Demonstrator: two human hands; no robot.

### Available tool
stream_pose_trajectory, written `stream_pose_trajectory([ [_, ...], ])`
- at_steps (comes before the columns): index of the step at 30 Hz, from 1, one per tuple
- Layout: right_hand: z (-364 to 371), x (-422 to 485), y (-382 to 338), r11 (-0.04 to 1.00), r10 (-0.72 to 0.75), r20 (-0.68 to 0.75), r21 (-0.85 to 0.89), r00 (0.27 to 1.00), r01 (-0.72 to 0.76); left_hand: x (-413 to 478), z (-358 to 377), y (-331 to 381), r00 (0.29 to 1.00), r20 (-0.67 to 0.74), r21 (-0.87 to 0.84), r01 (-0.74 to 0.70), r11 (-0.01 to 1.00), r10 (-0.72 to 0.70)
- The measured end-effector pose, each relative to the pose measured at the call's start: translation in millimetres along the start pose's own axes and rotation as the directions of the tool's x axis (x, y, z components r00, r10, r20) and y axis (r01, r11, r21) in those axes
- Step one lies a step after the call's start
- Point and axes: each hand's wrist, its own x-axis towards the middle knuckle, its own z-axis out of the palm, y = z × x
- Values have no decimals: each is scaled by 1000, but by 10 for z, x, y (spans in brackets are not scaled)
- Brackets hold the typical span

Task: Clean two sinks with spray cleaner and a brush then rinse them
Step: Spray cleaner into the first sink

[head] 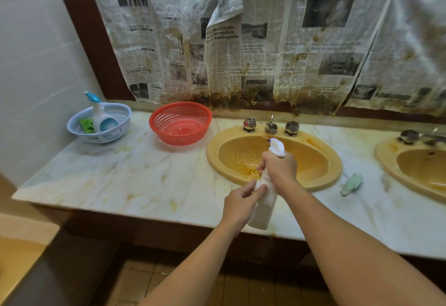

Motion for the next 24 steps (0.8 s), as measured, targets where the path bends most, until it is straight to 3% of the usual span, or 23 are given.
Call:
stream_pose_trajectory([
  [10,-253,20,46,999,-13,-41,37,999,15,42,216,10,1000,21,55,-4,999,3],
  [24,-685,129,149,995,98,-199,23,975,-95,115,653,1,993,118,118,14,993,-28],
])
